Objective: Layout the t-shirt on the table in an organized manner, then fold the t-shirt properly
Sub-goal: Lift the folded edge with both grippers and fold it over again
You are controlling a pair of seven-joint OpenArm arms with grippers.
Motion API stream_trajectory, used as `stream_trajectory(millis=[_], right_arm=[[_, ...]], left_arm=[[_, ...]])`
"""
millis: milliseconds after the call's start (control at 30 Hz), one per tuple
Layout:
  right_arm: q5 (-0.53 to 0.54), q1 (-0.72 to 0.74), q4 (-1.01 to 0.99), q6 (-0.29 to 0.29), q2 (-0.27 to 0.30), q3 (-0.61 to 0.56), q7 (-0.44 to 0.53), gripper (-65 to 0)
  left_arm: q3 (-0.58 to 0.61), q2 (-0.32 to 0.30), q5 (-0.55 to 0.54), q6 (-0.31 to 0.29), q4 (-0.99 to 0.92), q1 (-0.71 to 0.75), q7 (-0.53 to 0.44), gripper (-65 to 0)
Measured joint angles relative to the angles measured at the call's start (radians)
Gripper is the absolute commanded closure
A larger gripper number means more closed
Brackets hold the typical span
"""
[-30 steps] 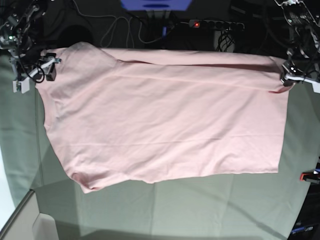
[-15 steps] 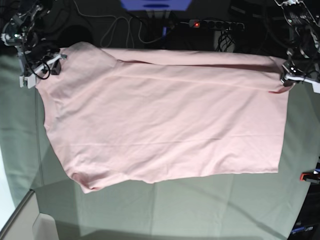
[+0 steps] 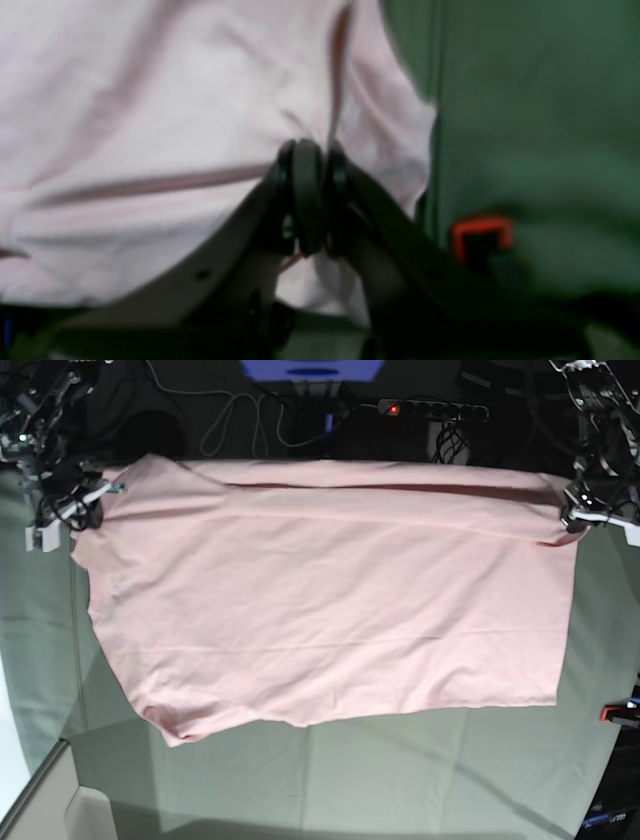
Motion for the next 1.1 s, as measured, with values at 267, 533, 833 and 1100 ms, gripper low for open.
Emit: stream_trajectory(millis=[267, 533, 833, 1100], right_arm=[[0.001, 0.000, 0.050, 0.000, 0.000, -0.048, 0.000, 0.0], [-0.004, 0.002, -0.072, 0.000, 0.008, -0.045, 0.006, 0.0], [-0.003, 0.056, -0.202, -0.001, 0.071, -0.048, 0.003, -3.9], [-0.007, 0.077, -0.201, -0.002, 0.080, -0.049, -0.003, -22.7]], left_arm=[[0.000, 0.000, 0.000, 0.000, 0.000, 0.000, 0.000, 0.0], [0.000, -0.005, 0.000, 0.000, 0.030, -0.003, 0.000, 0.0], [-0.001, -0.005, 0.000, 0.000, 0.030, -0.003, 0.000, 0.0], [-0.001, -0.005, -0.001, 0.000, 0.030, -0.016, 0.000, 0.0]])
